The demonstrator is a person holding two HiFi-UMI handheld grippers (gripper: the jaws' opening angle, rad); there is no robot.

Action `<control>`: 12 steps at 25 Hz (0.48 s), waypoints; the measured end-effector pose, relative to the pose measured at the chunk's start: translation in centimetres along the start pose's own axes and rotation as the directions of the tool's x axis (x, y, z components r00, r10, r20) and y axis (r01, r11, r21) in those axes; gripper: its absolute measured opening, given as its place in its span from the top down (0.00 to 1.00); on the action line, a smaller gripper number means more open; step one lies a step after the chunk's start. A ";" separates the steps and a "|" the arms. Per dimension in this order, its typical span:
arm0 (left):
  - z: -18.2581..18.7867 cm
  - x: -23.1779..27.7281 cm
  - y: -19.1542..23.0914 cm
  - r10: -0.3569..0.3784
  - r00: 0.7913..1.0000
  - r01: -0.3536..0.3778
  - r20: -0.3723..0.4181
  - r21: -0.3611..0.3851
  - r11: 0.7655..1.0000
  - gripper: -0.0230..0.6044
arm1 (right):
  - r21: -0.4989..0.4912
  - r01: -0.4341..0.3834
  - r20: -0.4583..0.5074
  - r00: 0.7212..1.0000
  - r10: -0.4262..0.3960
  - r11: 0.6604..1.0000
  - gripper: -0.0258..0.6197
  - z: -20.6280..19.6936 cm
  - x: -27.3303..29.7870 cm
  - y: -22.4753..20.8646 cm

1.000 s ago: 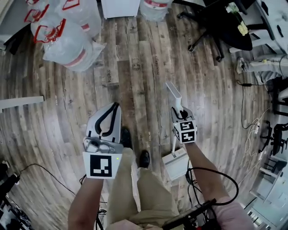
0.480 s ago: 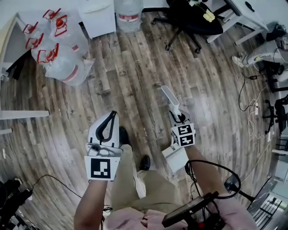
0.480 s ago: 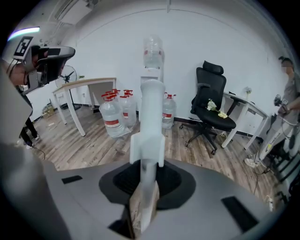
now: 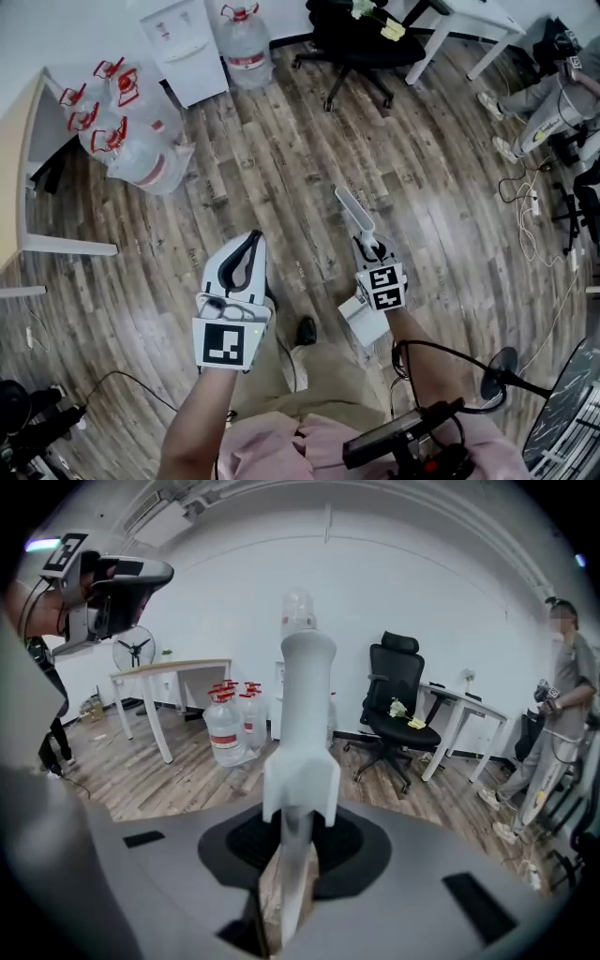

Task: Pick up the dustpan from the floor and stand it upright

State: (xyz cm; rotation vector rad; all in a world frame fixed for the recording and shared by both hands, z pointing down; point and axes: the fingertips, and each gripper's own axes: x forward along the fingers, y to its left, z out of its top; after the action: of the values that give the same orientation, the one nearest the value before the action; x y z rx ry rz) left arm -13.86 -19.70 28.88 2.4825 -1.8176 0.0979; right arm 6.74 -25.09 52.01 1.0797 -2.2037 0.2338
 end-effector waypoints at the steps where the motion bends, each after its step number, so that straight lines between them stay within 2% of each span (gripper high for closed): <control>1: 0.6 -0.5 -0.8 -0.003 1.000 0.003 0.006 0.007 1.000 0.94 | 0.004 0.005 0.006 1.000 -0.005 1.000 0.84 -0.2 -0.9 -0.1; 12: 3.7 -4.8 -6.8 -0.043 0.999 0.043 -0.002 0.034 0.998 0.94 | 0.019 0.053 0.040 0.998 -0.054 0.998 0.84 -2.9 -8.5 -1.1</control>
State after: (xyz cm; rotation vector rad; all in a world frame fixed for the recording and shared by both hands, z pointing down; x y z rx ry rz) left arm -8.81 -13.46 24.71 2.5422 -1.7753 0.1288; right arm 12.70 -19.19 48.70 1.1607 -2.2088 0.2105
